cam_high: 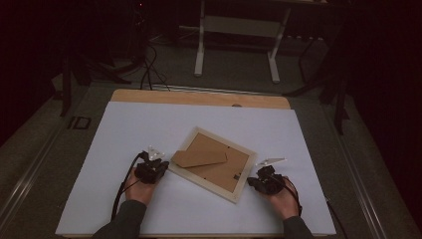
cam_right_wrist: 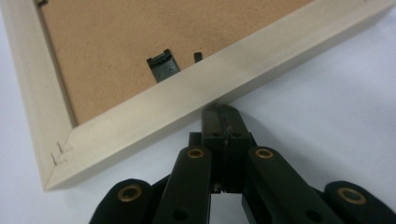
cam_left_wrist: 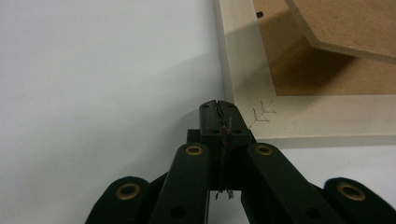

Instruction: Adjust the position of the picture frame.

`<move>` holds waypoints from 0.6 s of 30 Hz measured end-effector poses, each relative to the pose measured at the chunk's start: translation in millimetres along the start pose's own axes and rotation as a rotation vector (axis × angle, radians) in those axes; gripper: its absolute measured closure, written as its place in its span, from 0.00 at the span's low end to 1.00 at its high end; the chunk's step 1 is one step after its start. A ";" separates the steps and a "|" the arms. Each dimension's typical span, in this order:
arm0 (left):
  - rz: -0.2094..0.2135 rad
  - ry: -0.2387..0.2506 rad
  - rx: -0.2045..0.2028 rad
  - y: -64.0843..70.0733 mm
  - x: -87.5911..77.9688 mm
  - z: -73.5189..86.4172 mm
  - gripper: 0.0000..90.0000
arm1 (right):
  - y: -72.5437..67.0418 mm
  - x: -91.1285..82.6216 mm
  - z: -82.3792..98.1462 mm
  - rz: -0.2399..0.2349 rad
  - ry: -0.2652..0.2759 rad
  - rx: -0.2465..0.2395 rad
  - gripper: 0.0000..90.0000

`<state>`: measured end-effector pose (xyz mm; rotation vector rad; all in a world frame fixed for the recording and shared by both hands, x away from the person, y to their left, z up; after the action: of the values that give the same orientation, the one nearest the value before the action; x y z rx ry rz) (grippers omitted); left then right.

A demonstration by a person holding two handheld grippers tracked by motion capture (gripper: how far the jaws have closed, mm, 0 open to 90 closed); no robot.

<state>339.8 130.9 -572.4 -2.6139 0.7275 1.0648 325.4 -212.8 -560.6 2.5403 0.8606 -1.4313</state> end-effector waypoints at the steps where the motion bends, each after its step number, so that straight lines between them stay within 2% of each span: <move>1: 0.005 -0.002 -0.001 0.1 -0.8 0.7 1.00 | 1.3 0.7 -0.9 0.001 0.006 0.007 1.00; 5: 0.003 -0.007 0.003 3.5 -2.9 2.2 1.00 | 5.3 3.3 -4.5 0.005 0.025 0.044 1.00; 10: -0.018 -0.026 0.025 6.9 -7.2 4.8 1.00 | 8.9 8.2 -12.2 0.010 0.036 0.059 1.00; 15: -0.020 -0.033 0.000 9.1 -11.3 8.3 1.00 | 7.4 13.0 -19.5 0.030 0.037 0.060 1.00; 18: -0.030 -0.041 0.005 10.5 -13.4 9.6 1.00 | 8.3 16.5 -23.8 0.028 0.048 0.076 1.00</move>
<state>320.4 130.5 -570.0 -2.5818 0.6789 1.1034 354.2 -204.4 -562.3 2.6418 0.7890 -1.4271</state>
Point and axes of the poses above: each handheld gripper's, and its own axes: x roughly forward along the jaws, z roughly out of its underside, y roughly to its right, the point moved 5 cm from there along x, roughly forward along the jaws, and after that the axes turned 6 degrees about x, right-handed, at the moved point
